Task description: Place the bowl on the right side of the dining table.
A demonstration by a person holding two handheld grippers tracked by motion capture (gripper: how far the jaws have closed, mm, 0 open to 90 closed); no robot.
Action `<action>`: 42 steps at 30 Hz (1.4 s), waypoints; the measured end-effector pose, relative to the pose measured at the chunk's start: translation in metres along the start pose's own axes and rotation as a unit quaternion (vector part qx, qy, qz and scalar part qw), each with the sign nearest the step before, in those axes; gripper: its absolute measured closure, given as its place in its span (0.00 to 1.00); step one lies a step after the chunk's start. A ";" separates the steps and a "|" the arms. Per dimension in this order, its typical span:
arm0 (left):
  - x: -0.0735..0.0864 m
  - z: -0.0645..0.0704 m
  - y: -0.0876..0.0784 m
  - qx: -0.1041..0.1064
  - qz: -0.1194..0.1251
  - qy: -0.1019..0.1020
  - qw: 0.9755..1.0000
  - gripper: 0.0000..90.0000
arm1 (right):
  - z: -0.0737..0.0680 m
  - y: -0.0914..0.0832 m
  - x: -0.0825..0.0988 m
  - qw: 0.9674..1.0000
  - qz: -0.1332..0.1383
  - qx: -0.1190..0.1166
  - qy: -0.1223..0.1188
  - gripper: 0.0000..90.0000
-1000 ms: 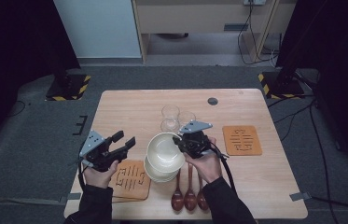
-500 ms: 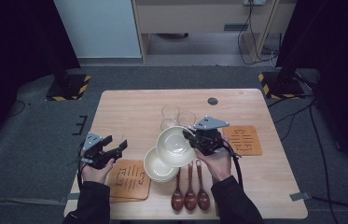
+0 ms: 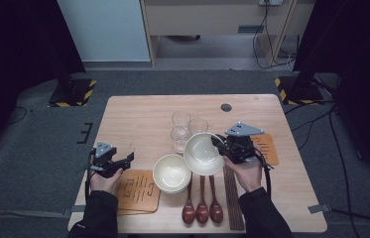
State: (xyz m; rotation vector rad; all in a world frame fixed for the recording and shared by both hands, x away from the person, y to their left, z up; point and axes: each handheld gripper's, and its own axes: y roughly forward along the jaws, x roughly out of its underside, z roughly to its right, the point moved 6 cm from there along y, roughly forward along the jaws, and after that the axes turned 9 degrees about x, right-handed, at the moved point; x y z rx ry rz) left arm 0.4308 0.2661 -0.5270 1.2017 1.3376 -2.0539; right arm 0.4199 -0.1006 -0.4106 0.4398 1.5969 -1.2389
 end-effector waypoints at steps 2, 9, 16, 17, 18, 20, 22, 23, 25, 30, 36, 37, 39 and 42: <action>0.004 -0.002 0.005 -0.003 -0.012 0.004 1.000 0.22 | 0.007 -0.003 0.002 1.000 0.000 0.005 0.004 0.88; 0.017 -0.010 0.021 -0.020 -0.050 0.008 0.999 0.22 | 0.030 -0.010 0.011 1.000 -0.003 0.026 0.015 0.88; 0.022 -0.013 0.027 -0.026 -0.071 0.011 0.997 0.21 | 0.048 -0.014 0.018 0.999 -0.004 0.042 0.030 0.88; 0.024 -0.014 0.029 -0.028 -0.076 0.012 0.997 0.21 | 0.050 -0.015 0.019 0.999 -0.005 0.042 0.032 0.88; 0.025 -0.014 0.030 -0.028 -0.080 0.012 0.996 0.21 | 0.053 -0.015 0.020 0.998 -0.004 0.045 0.036 0.88; 0.027 -0.014 0.032 -0.028 -0.090 0.016 0.995 0.20 | 0.059 -0.016 0.021 0.998 -0.003 0.049 0.041 0.88; 0.029 -0.013 0.034 -0.028 -0.099 0.020 0.994 0.20 | 0.066 -0.017 0.023 0.997 -0.003 0.057 0.048 0.88; 0.030 -0.013 0.035 -0.028 -0.102 0.022 0.994 0.20 | 0.069 -0.017 0.024 0.997 -0.003 0.060 0.049 0.88; 0.031 -0.012 0.037 -0.027 -0.107 0.024 0.994 0.19 | 0.075 -0.018 0.026 0.996 -0.004 0.066 0.056 0.88; 0.032 -0.014 0.038 -0.024 -0.106 0.019 0.994 0.16 | 0.090 -0.018 0.030 0.994 -0.007 0.081 0.069 0.88; 0.034 -0.014 0.038 -0.023 -0.096 0.022 0.995 0.13 | 0.106 -0.018 0.034 0.992 -0.011 0.095 0.082 0.88; 0.034 -0.014 0.038 -0.024 -0.096 0.021 0.995 0.12 | 0.108 -0.018 0.035 0.992 -0.012 0.098 0.084 0.88; 0.034 -0.014 0.039 -0.026 -0.098 0.019 0.995 0.11 | 0.112 -0.018 0.037 0.991 -0.012 0.101 0.088 0.88; 0.034 -0.015 0.039 -0.027 -0.099 0.017 0.995 0.09 | 0.119 -0.018 0.039 0.989 -0.015 0.107 0.097 0.88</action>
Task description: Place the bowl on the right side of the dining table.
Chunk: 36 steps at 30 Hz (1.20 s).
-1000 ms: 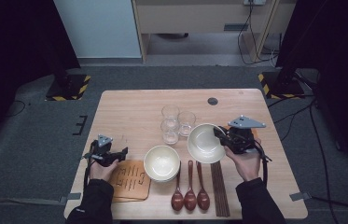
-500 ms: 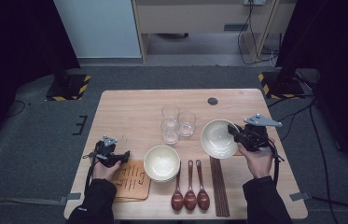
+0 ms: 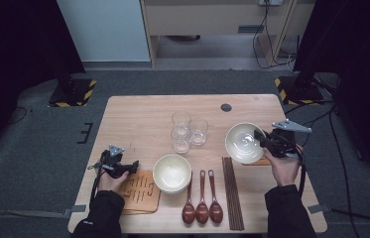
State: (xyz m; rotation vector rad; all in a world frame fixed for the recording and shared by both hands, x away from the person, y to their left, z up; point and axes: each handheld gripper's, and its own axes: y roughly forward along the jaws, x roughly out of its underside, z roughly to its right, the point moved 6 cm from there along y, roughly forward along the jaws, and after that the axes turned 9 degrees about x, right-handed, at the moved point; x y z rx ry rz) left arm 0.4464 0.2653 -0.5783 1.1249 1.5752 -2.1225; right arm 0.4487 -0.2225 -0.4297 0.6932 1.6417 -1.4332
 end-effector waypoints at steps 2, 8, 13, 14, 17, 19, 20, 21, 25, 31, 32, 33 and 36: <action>0.000 -0.001 0.000 -0.002 -0.002 -0.002 1.000 0.07 | 0.004 0.002 0.001 1.000 -0.001 0.004 0.004 0.88; 0.000 -0.001 0.001 -0.002 -0.004 -0.004 1.000 0.05 | 0.013 0.008 0.005 1.000 -0.009 0.013 0.011 0.89; 0.000 -0.001 0.001 -0.003 -0.006 -0.005 1.000 0.04 | 0.023 0.014 0.008 0.999 -0.017 0.024 0.023 0.89; 0.000 -0.001 0.001 -0.003 -0.006 -0.005 1.000 0.03 | 0.025 0.015 0.008 0.999 -0.018 0.027 0.024 0.89; 0.000 -0.001 0.001 -0.004 -0.007 -0.006 1.000 0.02 | 0.030 0.017 0.009 0.999 -0.019 0.032 0.030 0.89; 0.001 -0.002 0.001 -0.005 -0.007 -0.007 1.000 0.02 | 0.033 0.019 0.010 0.999 -0.022 0.034 0.033 0.89; 0.001 -0.002 0.001 -0.005 -0.007 -0.007 1.000 0.02 | 0.034 0.020 0.010 0.999 -0.022 0.036 0.034 0.89; 0.001 -0.002 0.001 -0.005 -0.007 -0.007 1.000 0.02 | 0.035 0.021 0.010 0.998 -0.023 0.037 0.036 0.89; 0.001 -0.002 0.001 -0.005 -0.007 -0.007 1.000 0.02 | 0.040 0.026 0.011 0.998 -0.027 0.043 0.039 0.89; 0.001 -0.001 0.001 -0.005 -0.007 -0.007 1.000 0.02 | 0.047 0.033 0.014 0.997 -0.036 0.050 0.045 0.89; 0.001 -0.001 0.001 -0.005 -0.007 -0.007 1.000 0.02 | 0.049 0.035 0.015 0.997 -0.038 0.052 0.046 0.89; 0.001 -0.001 0.001 -0.005 -0.007 -0.007 1.000 0.02 | 0.050 0.036 0.016 0.997 -0.041 0.053 0.048 0.89; 0.001 -0.001 0.001 -0.005 -0.007 -0.007 1.000 0.02 | 0.053 0.041 0.018 0.996 -0.047 0.056 0.047 0.89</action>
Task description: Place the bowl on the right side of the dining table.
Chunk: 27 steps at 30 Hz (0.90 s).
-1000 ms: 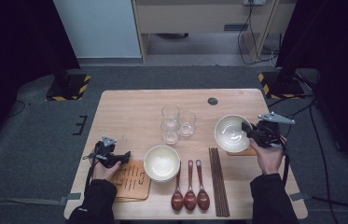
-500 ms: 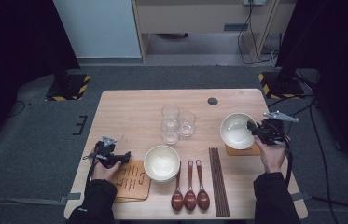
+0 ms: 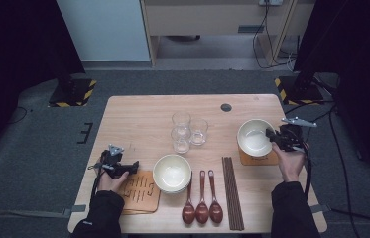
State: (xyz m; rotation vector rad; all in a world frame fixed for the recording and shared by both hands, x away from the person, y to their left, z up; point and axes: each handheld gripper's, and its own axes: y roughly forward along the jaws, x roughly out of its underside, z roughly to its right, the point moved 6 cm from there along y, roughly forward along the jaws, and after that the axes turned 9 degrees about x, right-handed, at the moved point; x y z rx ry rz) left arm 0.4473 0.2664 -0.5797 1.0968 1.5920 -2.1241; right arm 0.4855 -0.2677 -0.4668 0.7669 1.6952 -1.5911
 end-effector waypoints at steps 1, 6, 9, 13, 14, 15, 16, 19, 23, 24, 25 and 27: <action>0.000 0.000 0.000 0.000 0.000 0.000 1.000 0.02 | 0.000 0.002 0.001 1.000 -0.003 0.001 0.001 0.89; 0.000 0.000 0.000 0.000 0.000 0.000 1.000 0.01 | 0.003 0.011 0.003 1.000 -0.012 0.006 0.002 0.89; 0.000 0.000 0.000 0.000 0.000 0.000 1.000 0.01 | 0.003 0.015 0.004 1.000 -0.018 0.008 0.005 0.89; 0.000 0.000 0.000 0.000 0.000 0.000 1.000 0.01 | 0.004 0.022 0.007 1.000 -0.026 0.012 0.004 0.89; 0.000 0.000 0.000 0.000 0.000 0.000 1.000 0.01 | 0.005 0.024 0.007 0.999 -0.028 0.014 0.005 0.89; 0.000 0.000 0.000 0.000 0.000 0.000 1.000 0.01 | 0.005 0.025 0.008 0.999 -0.031 0.015 0.004 0.89; 0.000 0.000 0.000 0.000 0.000 0.000 1.000 0.01 | 0.006 0.028 0.009 0.999 -0.035 0.016 0.003 0.89; 0.000 0.000 0.000 0.000 0.000 0.000 1.000 0.01 | 0.007 0.033 0.012 0.999 -0.043 0.018 0.009 0.89; 0.000 0.000 0.000 0.000 0.000 0.000 1.000 0.01 | 0.009 0.038 0.014 0.998 -0.051 0.020 0.009 0.89; 0.000 0.000 0.000 0.000 0.000 0.000 1.000 0.01 | 0.010 0.040 0.015 0.998 -0.052 0.021 0.010 0.89; 0.000 0.000 0.000 0.000 0.000 0.000 1.000 0.01 | 0.010 0.041 0.016 0.998 -0.054 0.021 0.011 0.89; 0.000 0.000 0.000 0.000 0.000 0.000 1.000 0.01 | 0.011 0.044 0.018 0.998 -0.059 0.022 0.013 0.89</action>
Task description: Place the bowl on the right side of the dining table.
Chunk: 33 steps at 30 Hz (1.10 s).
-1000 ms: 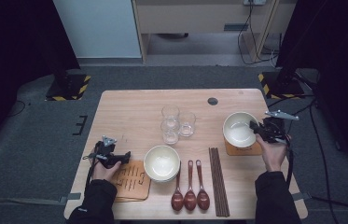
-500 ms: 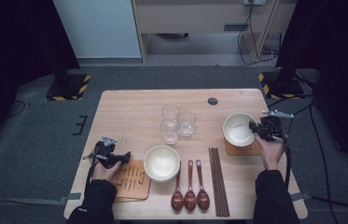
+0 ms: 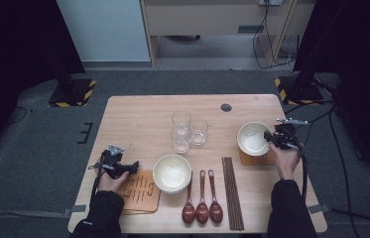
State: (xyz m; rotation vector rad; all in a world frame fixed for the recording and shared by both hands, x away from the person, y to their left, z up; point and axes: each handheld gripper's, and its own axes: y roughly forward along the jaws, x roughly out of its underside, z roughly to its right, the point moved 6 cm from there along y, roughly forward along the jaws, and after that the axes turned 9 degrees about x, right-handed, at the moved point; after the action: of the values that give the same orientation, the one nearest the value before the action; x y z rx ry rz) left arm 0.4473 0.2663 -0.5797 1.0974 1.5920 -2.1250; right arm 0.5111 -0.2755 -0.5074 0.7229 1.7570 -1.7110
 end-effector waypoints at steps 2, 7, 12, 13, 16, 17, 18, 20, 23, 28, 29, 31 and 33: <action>0.000 0.000 0.000 0.000 0.000 0.000 1.000 0.01 | 0.001 0.002 0.001 1.000 -0.002 0.002 0.001 0.89; 0.000 0.000 0.000 0.000 0.000 0.000 1.000 0.01 | 0.002 0.008 0.003 1.000 -0.010 0.003 0.000 0.89; 0.000 0.000 0.000 0.000 0.000 0.000 1.000 0.01 | 0.000 0.012 0.005 1.000 -0.018 0.003 0.002 0.89; 0.000 0.000 0.000 0.000 0.000 0.000 1.000 0.01 | 0.000 0.012 0.005 1.000 -0.017 0.003 -0.001 0.89; 0.000 0.000 0.000 0.000 0.000 0.000 1.000 0.01 | 0.000 0.014 0.006 1.000 -0.020 0.004 0.000 0.89; 0.000 0.000 0.000 0.000 0.000 0.000 1.000 0.01 | 0.000 0.015 0.006 1.000 -0.021 0.004 0.001 0.89; 0.000 0.000 0.000 0.000 0.000 0.000 1.000 0.01 | 0.000 0.016 0.006 1.000 -0.022 0.005 0.000 0.89; 0.000 0.000 0.000 0.000 0.000 0.000 1.000 0.01 | 0.001 0.017 0.007 1.000 -0.025 0.006 -0.001 0.89; 0.000 0.000 0.000 0.000 0.000 0.000 1.000 0.01 | 0.001 0.018 0.007 1.000 -0.026 0.005 0.003 0.89; 0.000 0.000 0.000 0.000 0.000 0.000 1.000 0.01 | 0.002 0.019 0.008 1.000 -0.026 0.006 0.006 0.89; 0.000 0.000 0.000 0.000 0.000 0.000 1.000 0.01 | 0.002 0.019 0.008 1.000 -0.026 0.005 0.005 0.89; 0.000 0.000 0.000 0.000 0.000 0.000 1.000 0.01 | 0.002 0.020 0.008 1.000 -0.026 0.004 0.009 0.89; 0.000 0.000 0.000 0.000 0.000 0.000 1.000 0.01 | 0.004 0.020 0.008 1.000 -0.026 0.003 0.009 0.89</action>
State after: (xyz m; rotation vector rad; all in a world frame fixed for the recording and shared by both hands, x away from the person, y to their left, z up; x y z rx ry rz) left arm 0.4471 0.2663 -0.5797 1.0969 1.5922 -2.1250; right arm 0.5203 -0.2787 -0.5272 0.7032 1.7976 -1.7508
